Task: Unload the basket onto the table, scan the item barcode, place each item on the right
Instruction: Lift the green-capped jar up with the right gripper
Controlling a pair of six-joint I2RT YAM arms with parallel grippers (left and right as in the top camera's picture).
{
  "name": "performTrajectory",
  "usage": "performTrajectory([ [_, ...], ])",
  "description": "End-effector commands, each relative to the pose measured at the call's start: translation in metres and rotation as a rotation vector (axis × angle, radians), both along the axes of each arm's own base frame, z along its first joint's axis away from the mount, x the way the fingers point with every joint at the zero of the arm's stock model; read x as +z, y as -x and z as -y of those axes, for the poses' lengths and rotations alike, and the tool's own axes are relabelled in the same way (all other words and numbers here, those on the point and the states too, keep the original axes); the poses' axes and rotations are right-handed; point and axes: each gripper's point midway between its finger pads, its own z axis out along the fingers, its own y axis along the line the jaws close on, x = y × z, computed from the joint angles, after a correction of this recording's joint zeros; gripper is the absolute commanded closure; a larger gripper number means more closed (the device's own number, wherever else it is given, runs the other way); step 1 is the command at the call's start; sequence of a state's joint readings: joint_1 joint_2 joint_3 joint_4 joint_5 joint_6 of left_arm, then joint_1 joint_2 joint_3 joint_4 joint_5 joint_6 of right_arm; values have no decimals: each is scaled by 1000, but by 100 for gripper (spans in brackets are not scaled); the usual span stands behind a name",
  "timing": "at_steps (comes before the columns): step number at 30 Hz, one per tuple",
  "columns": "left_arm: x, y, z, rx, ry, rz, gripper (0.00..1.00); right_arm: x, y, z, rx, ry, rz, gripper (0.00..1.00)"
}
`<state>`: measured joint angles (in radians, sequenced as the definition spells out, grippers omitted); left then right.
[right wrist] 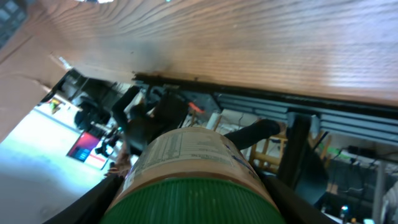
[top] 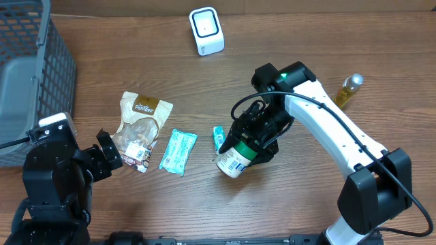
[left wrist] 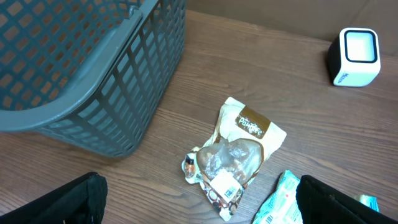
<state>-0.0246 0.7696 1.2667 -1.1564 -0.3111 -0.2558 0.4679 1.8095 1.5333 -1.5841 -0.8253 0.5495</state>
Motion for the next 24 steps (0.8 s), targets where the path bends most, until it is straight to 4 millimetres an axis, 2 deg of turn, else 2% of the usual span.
performTrajectory([
  [1,3,2,-3,15,-4,11,0,21,0,-12,-23,-98,-18,72],
  [9,3,2,-3,15,-4,11,0,25,0,-15,-45,-107,-48,72],
  [17,3,2,-3,15,-4,11,0,40,4,-23,-67,-186,-108,73],
  [24,3,2,-3,15,-4,11,0,39,4,-23,-67,-186,-107,73],
])
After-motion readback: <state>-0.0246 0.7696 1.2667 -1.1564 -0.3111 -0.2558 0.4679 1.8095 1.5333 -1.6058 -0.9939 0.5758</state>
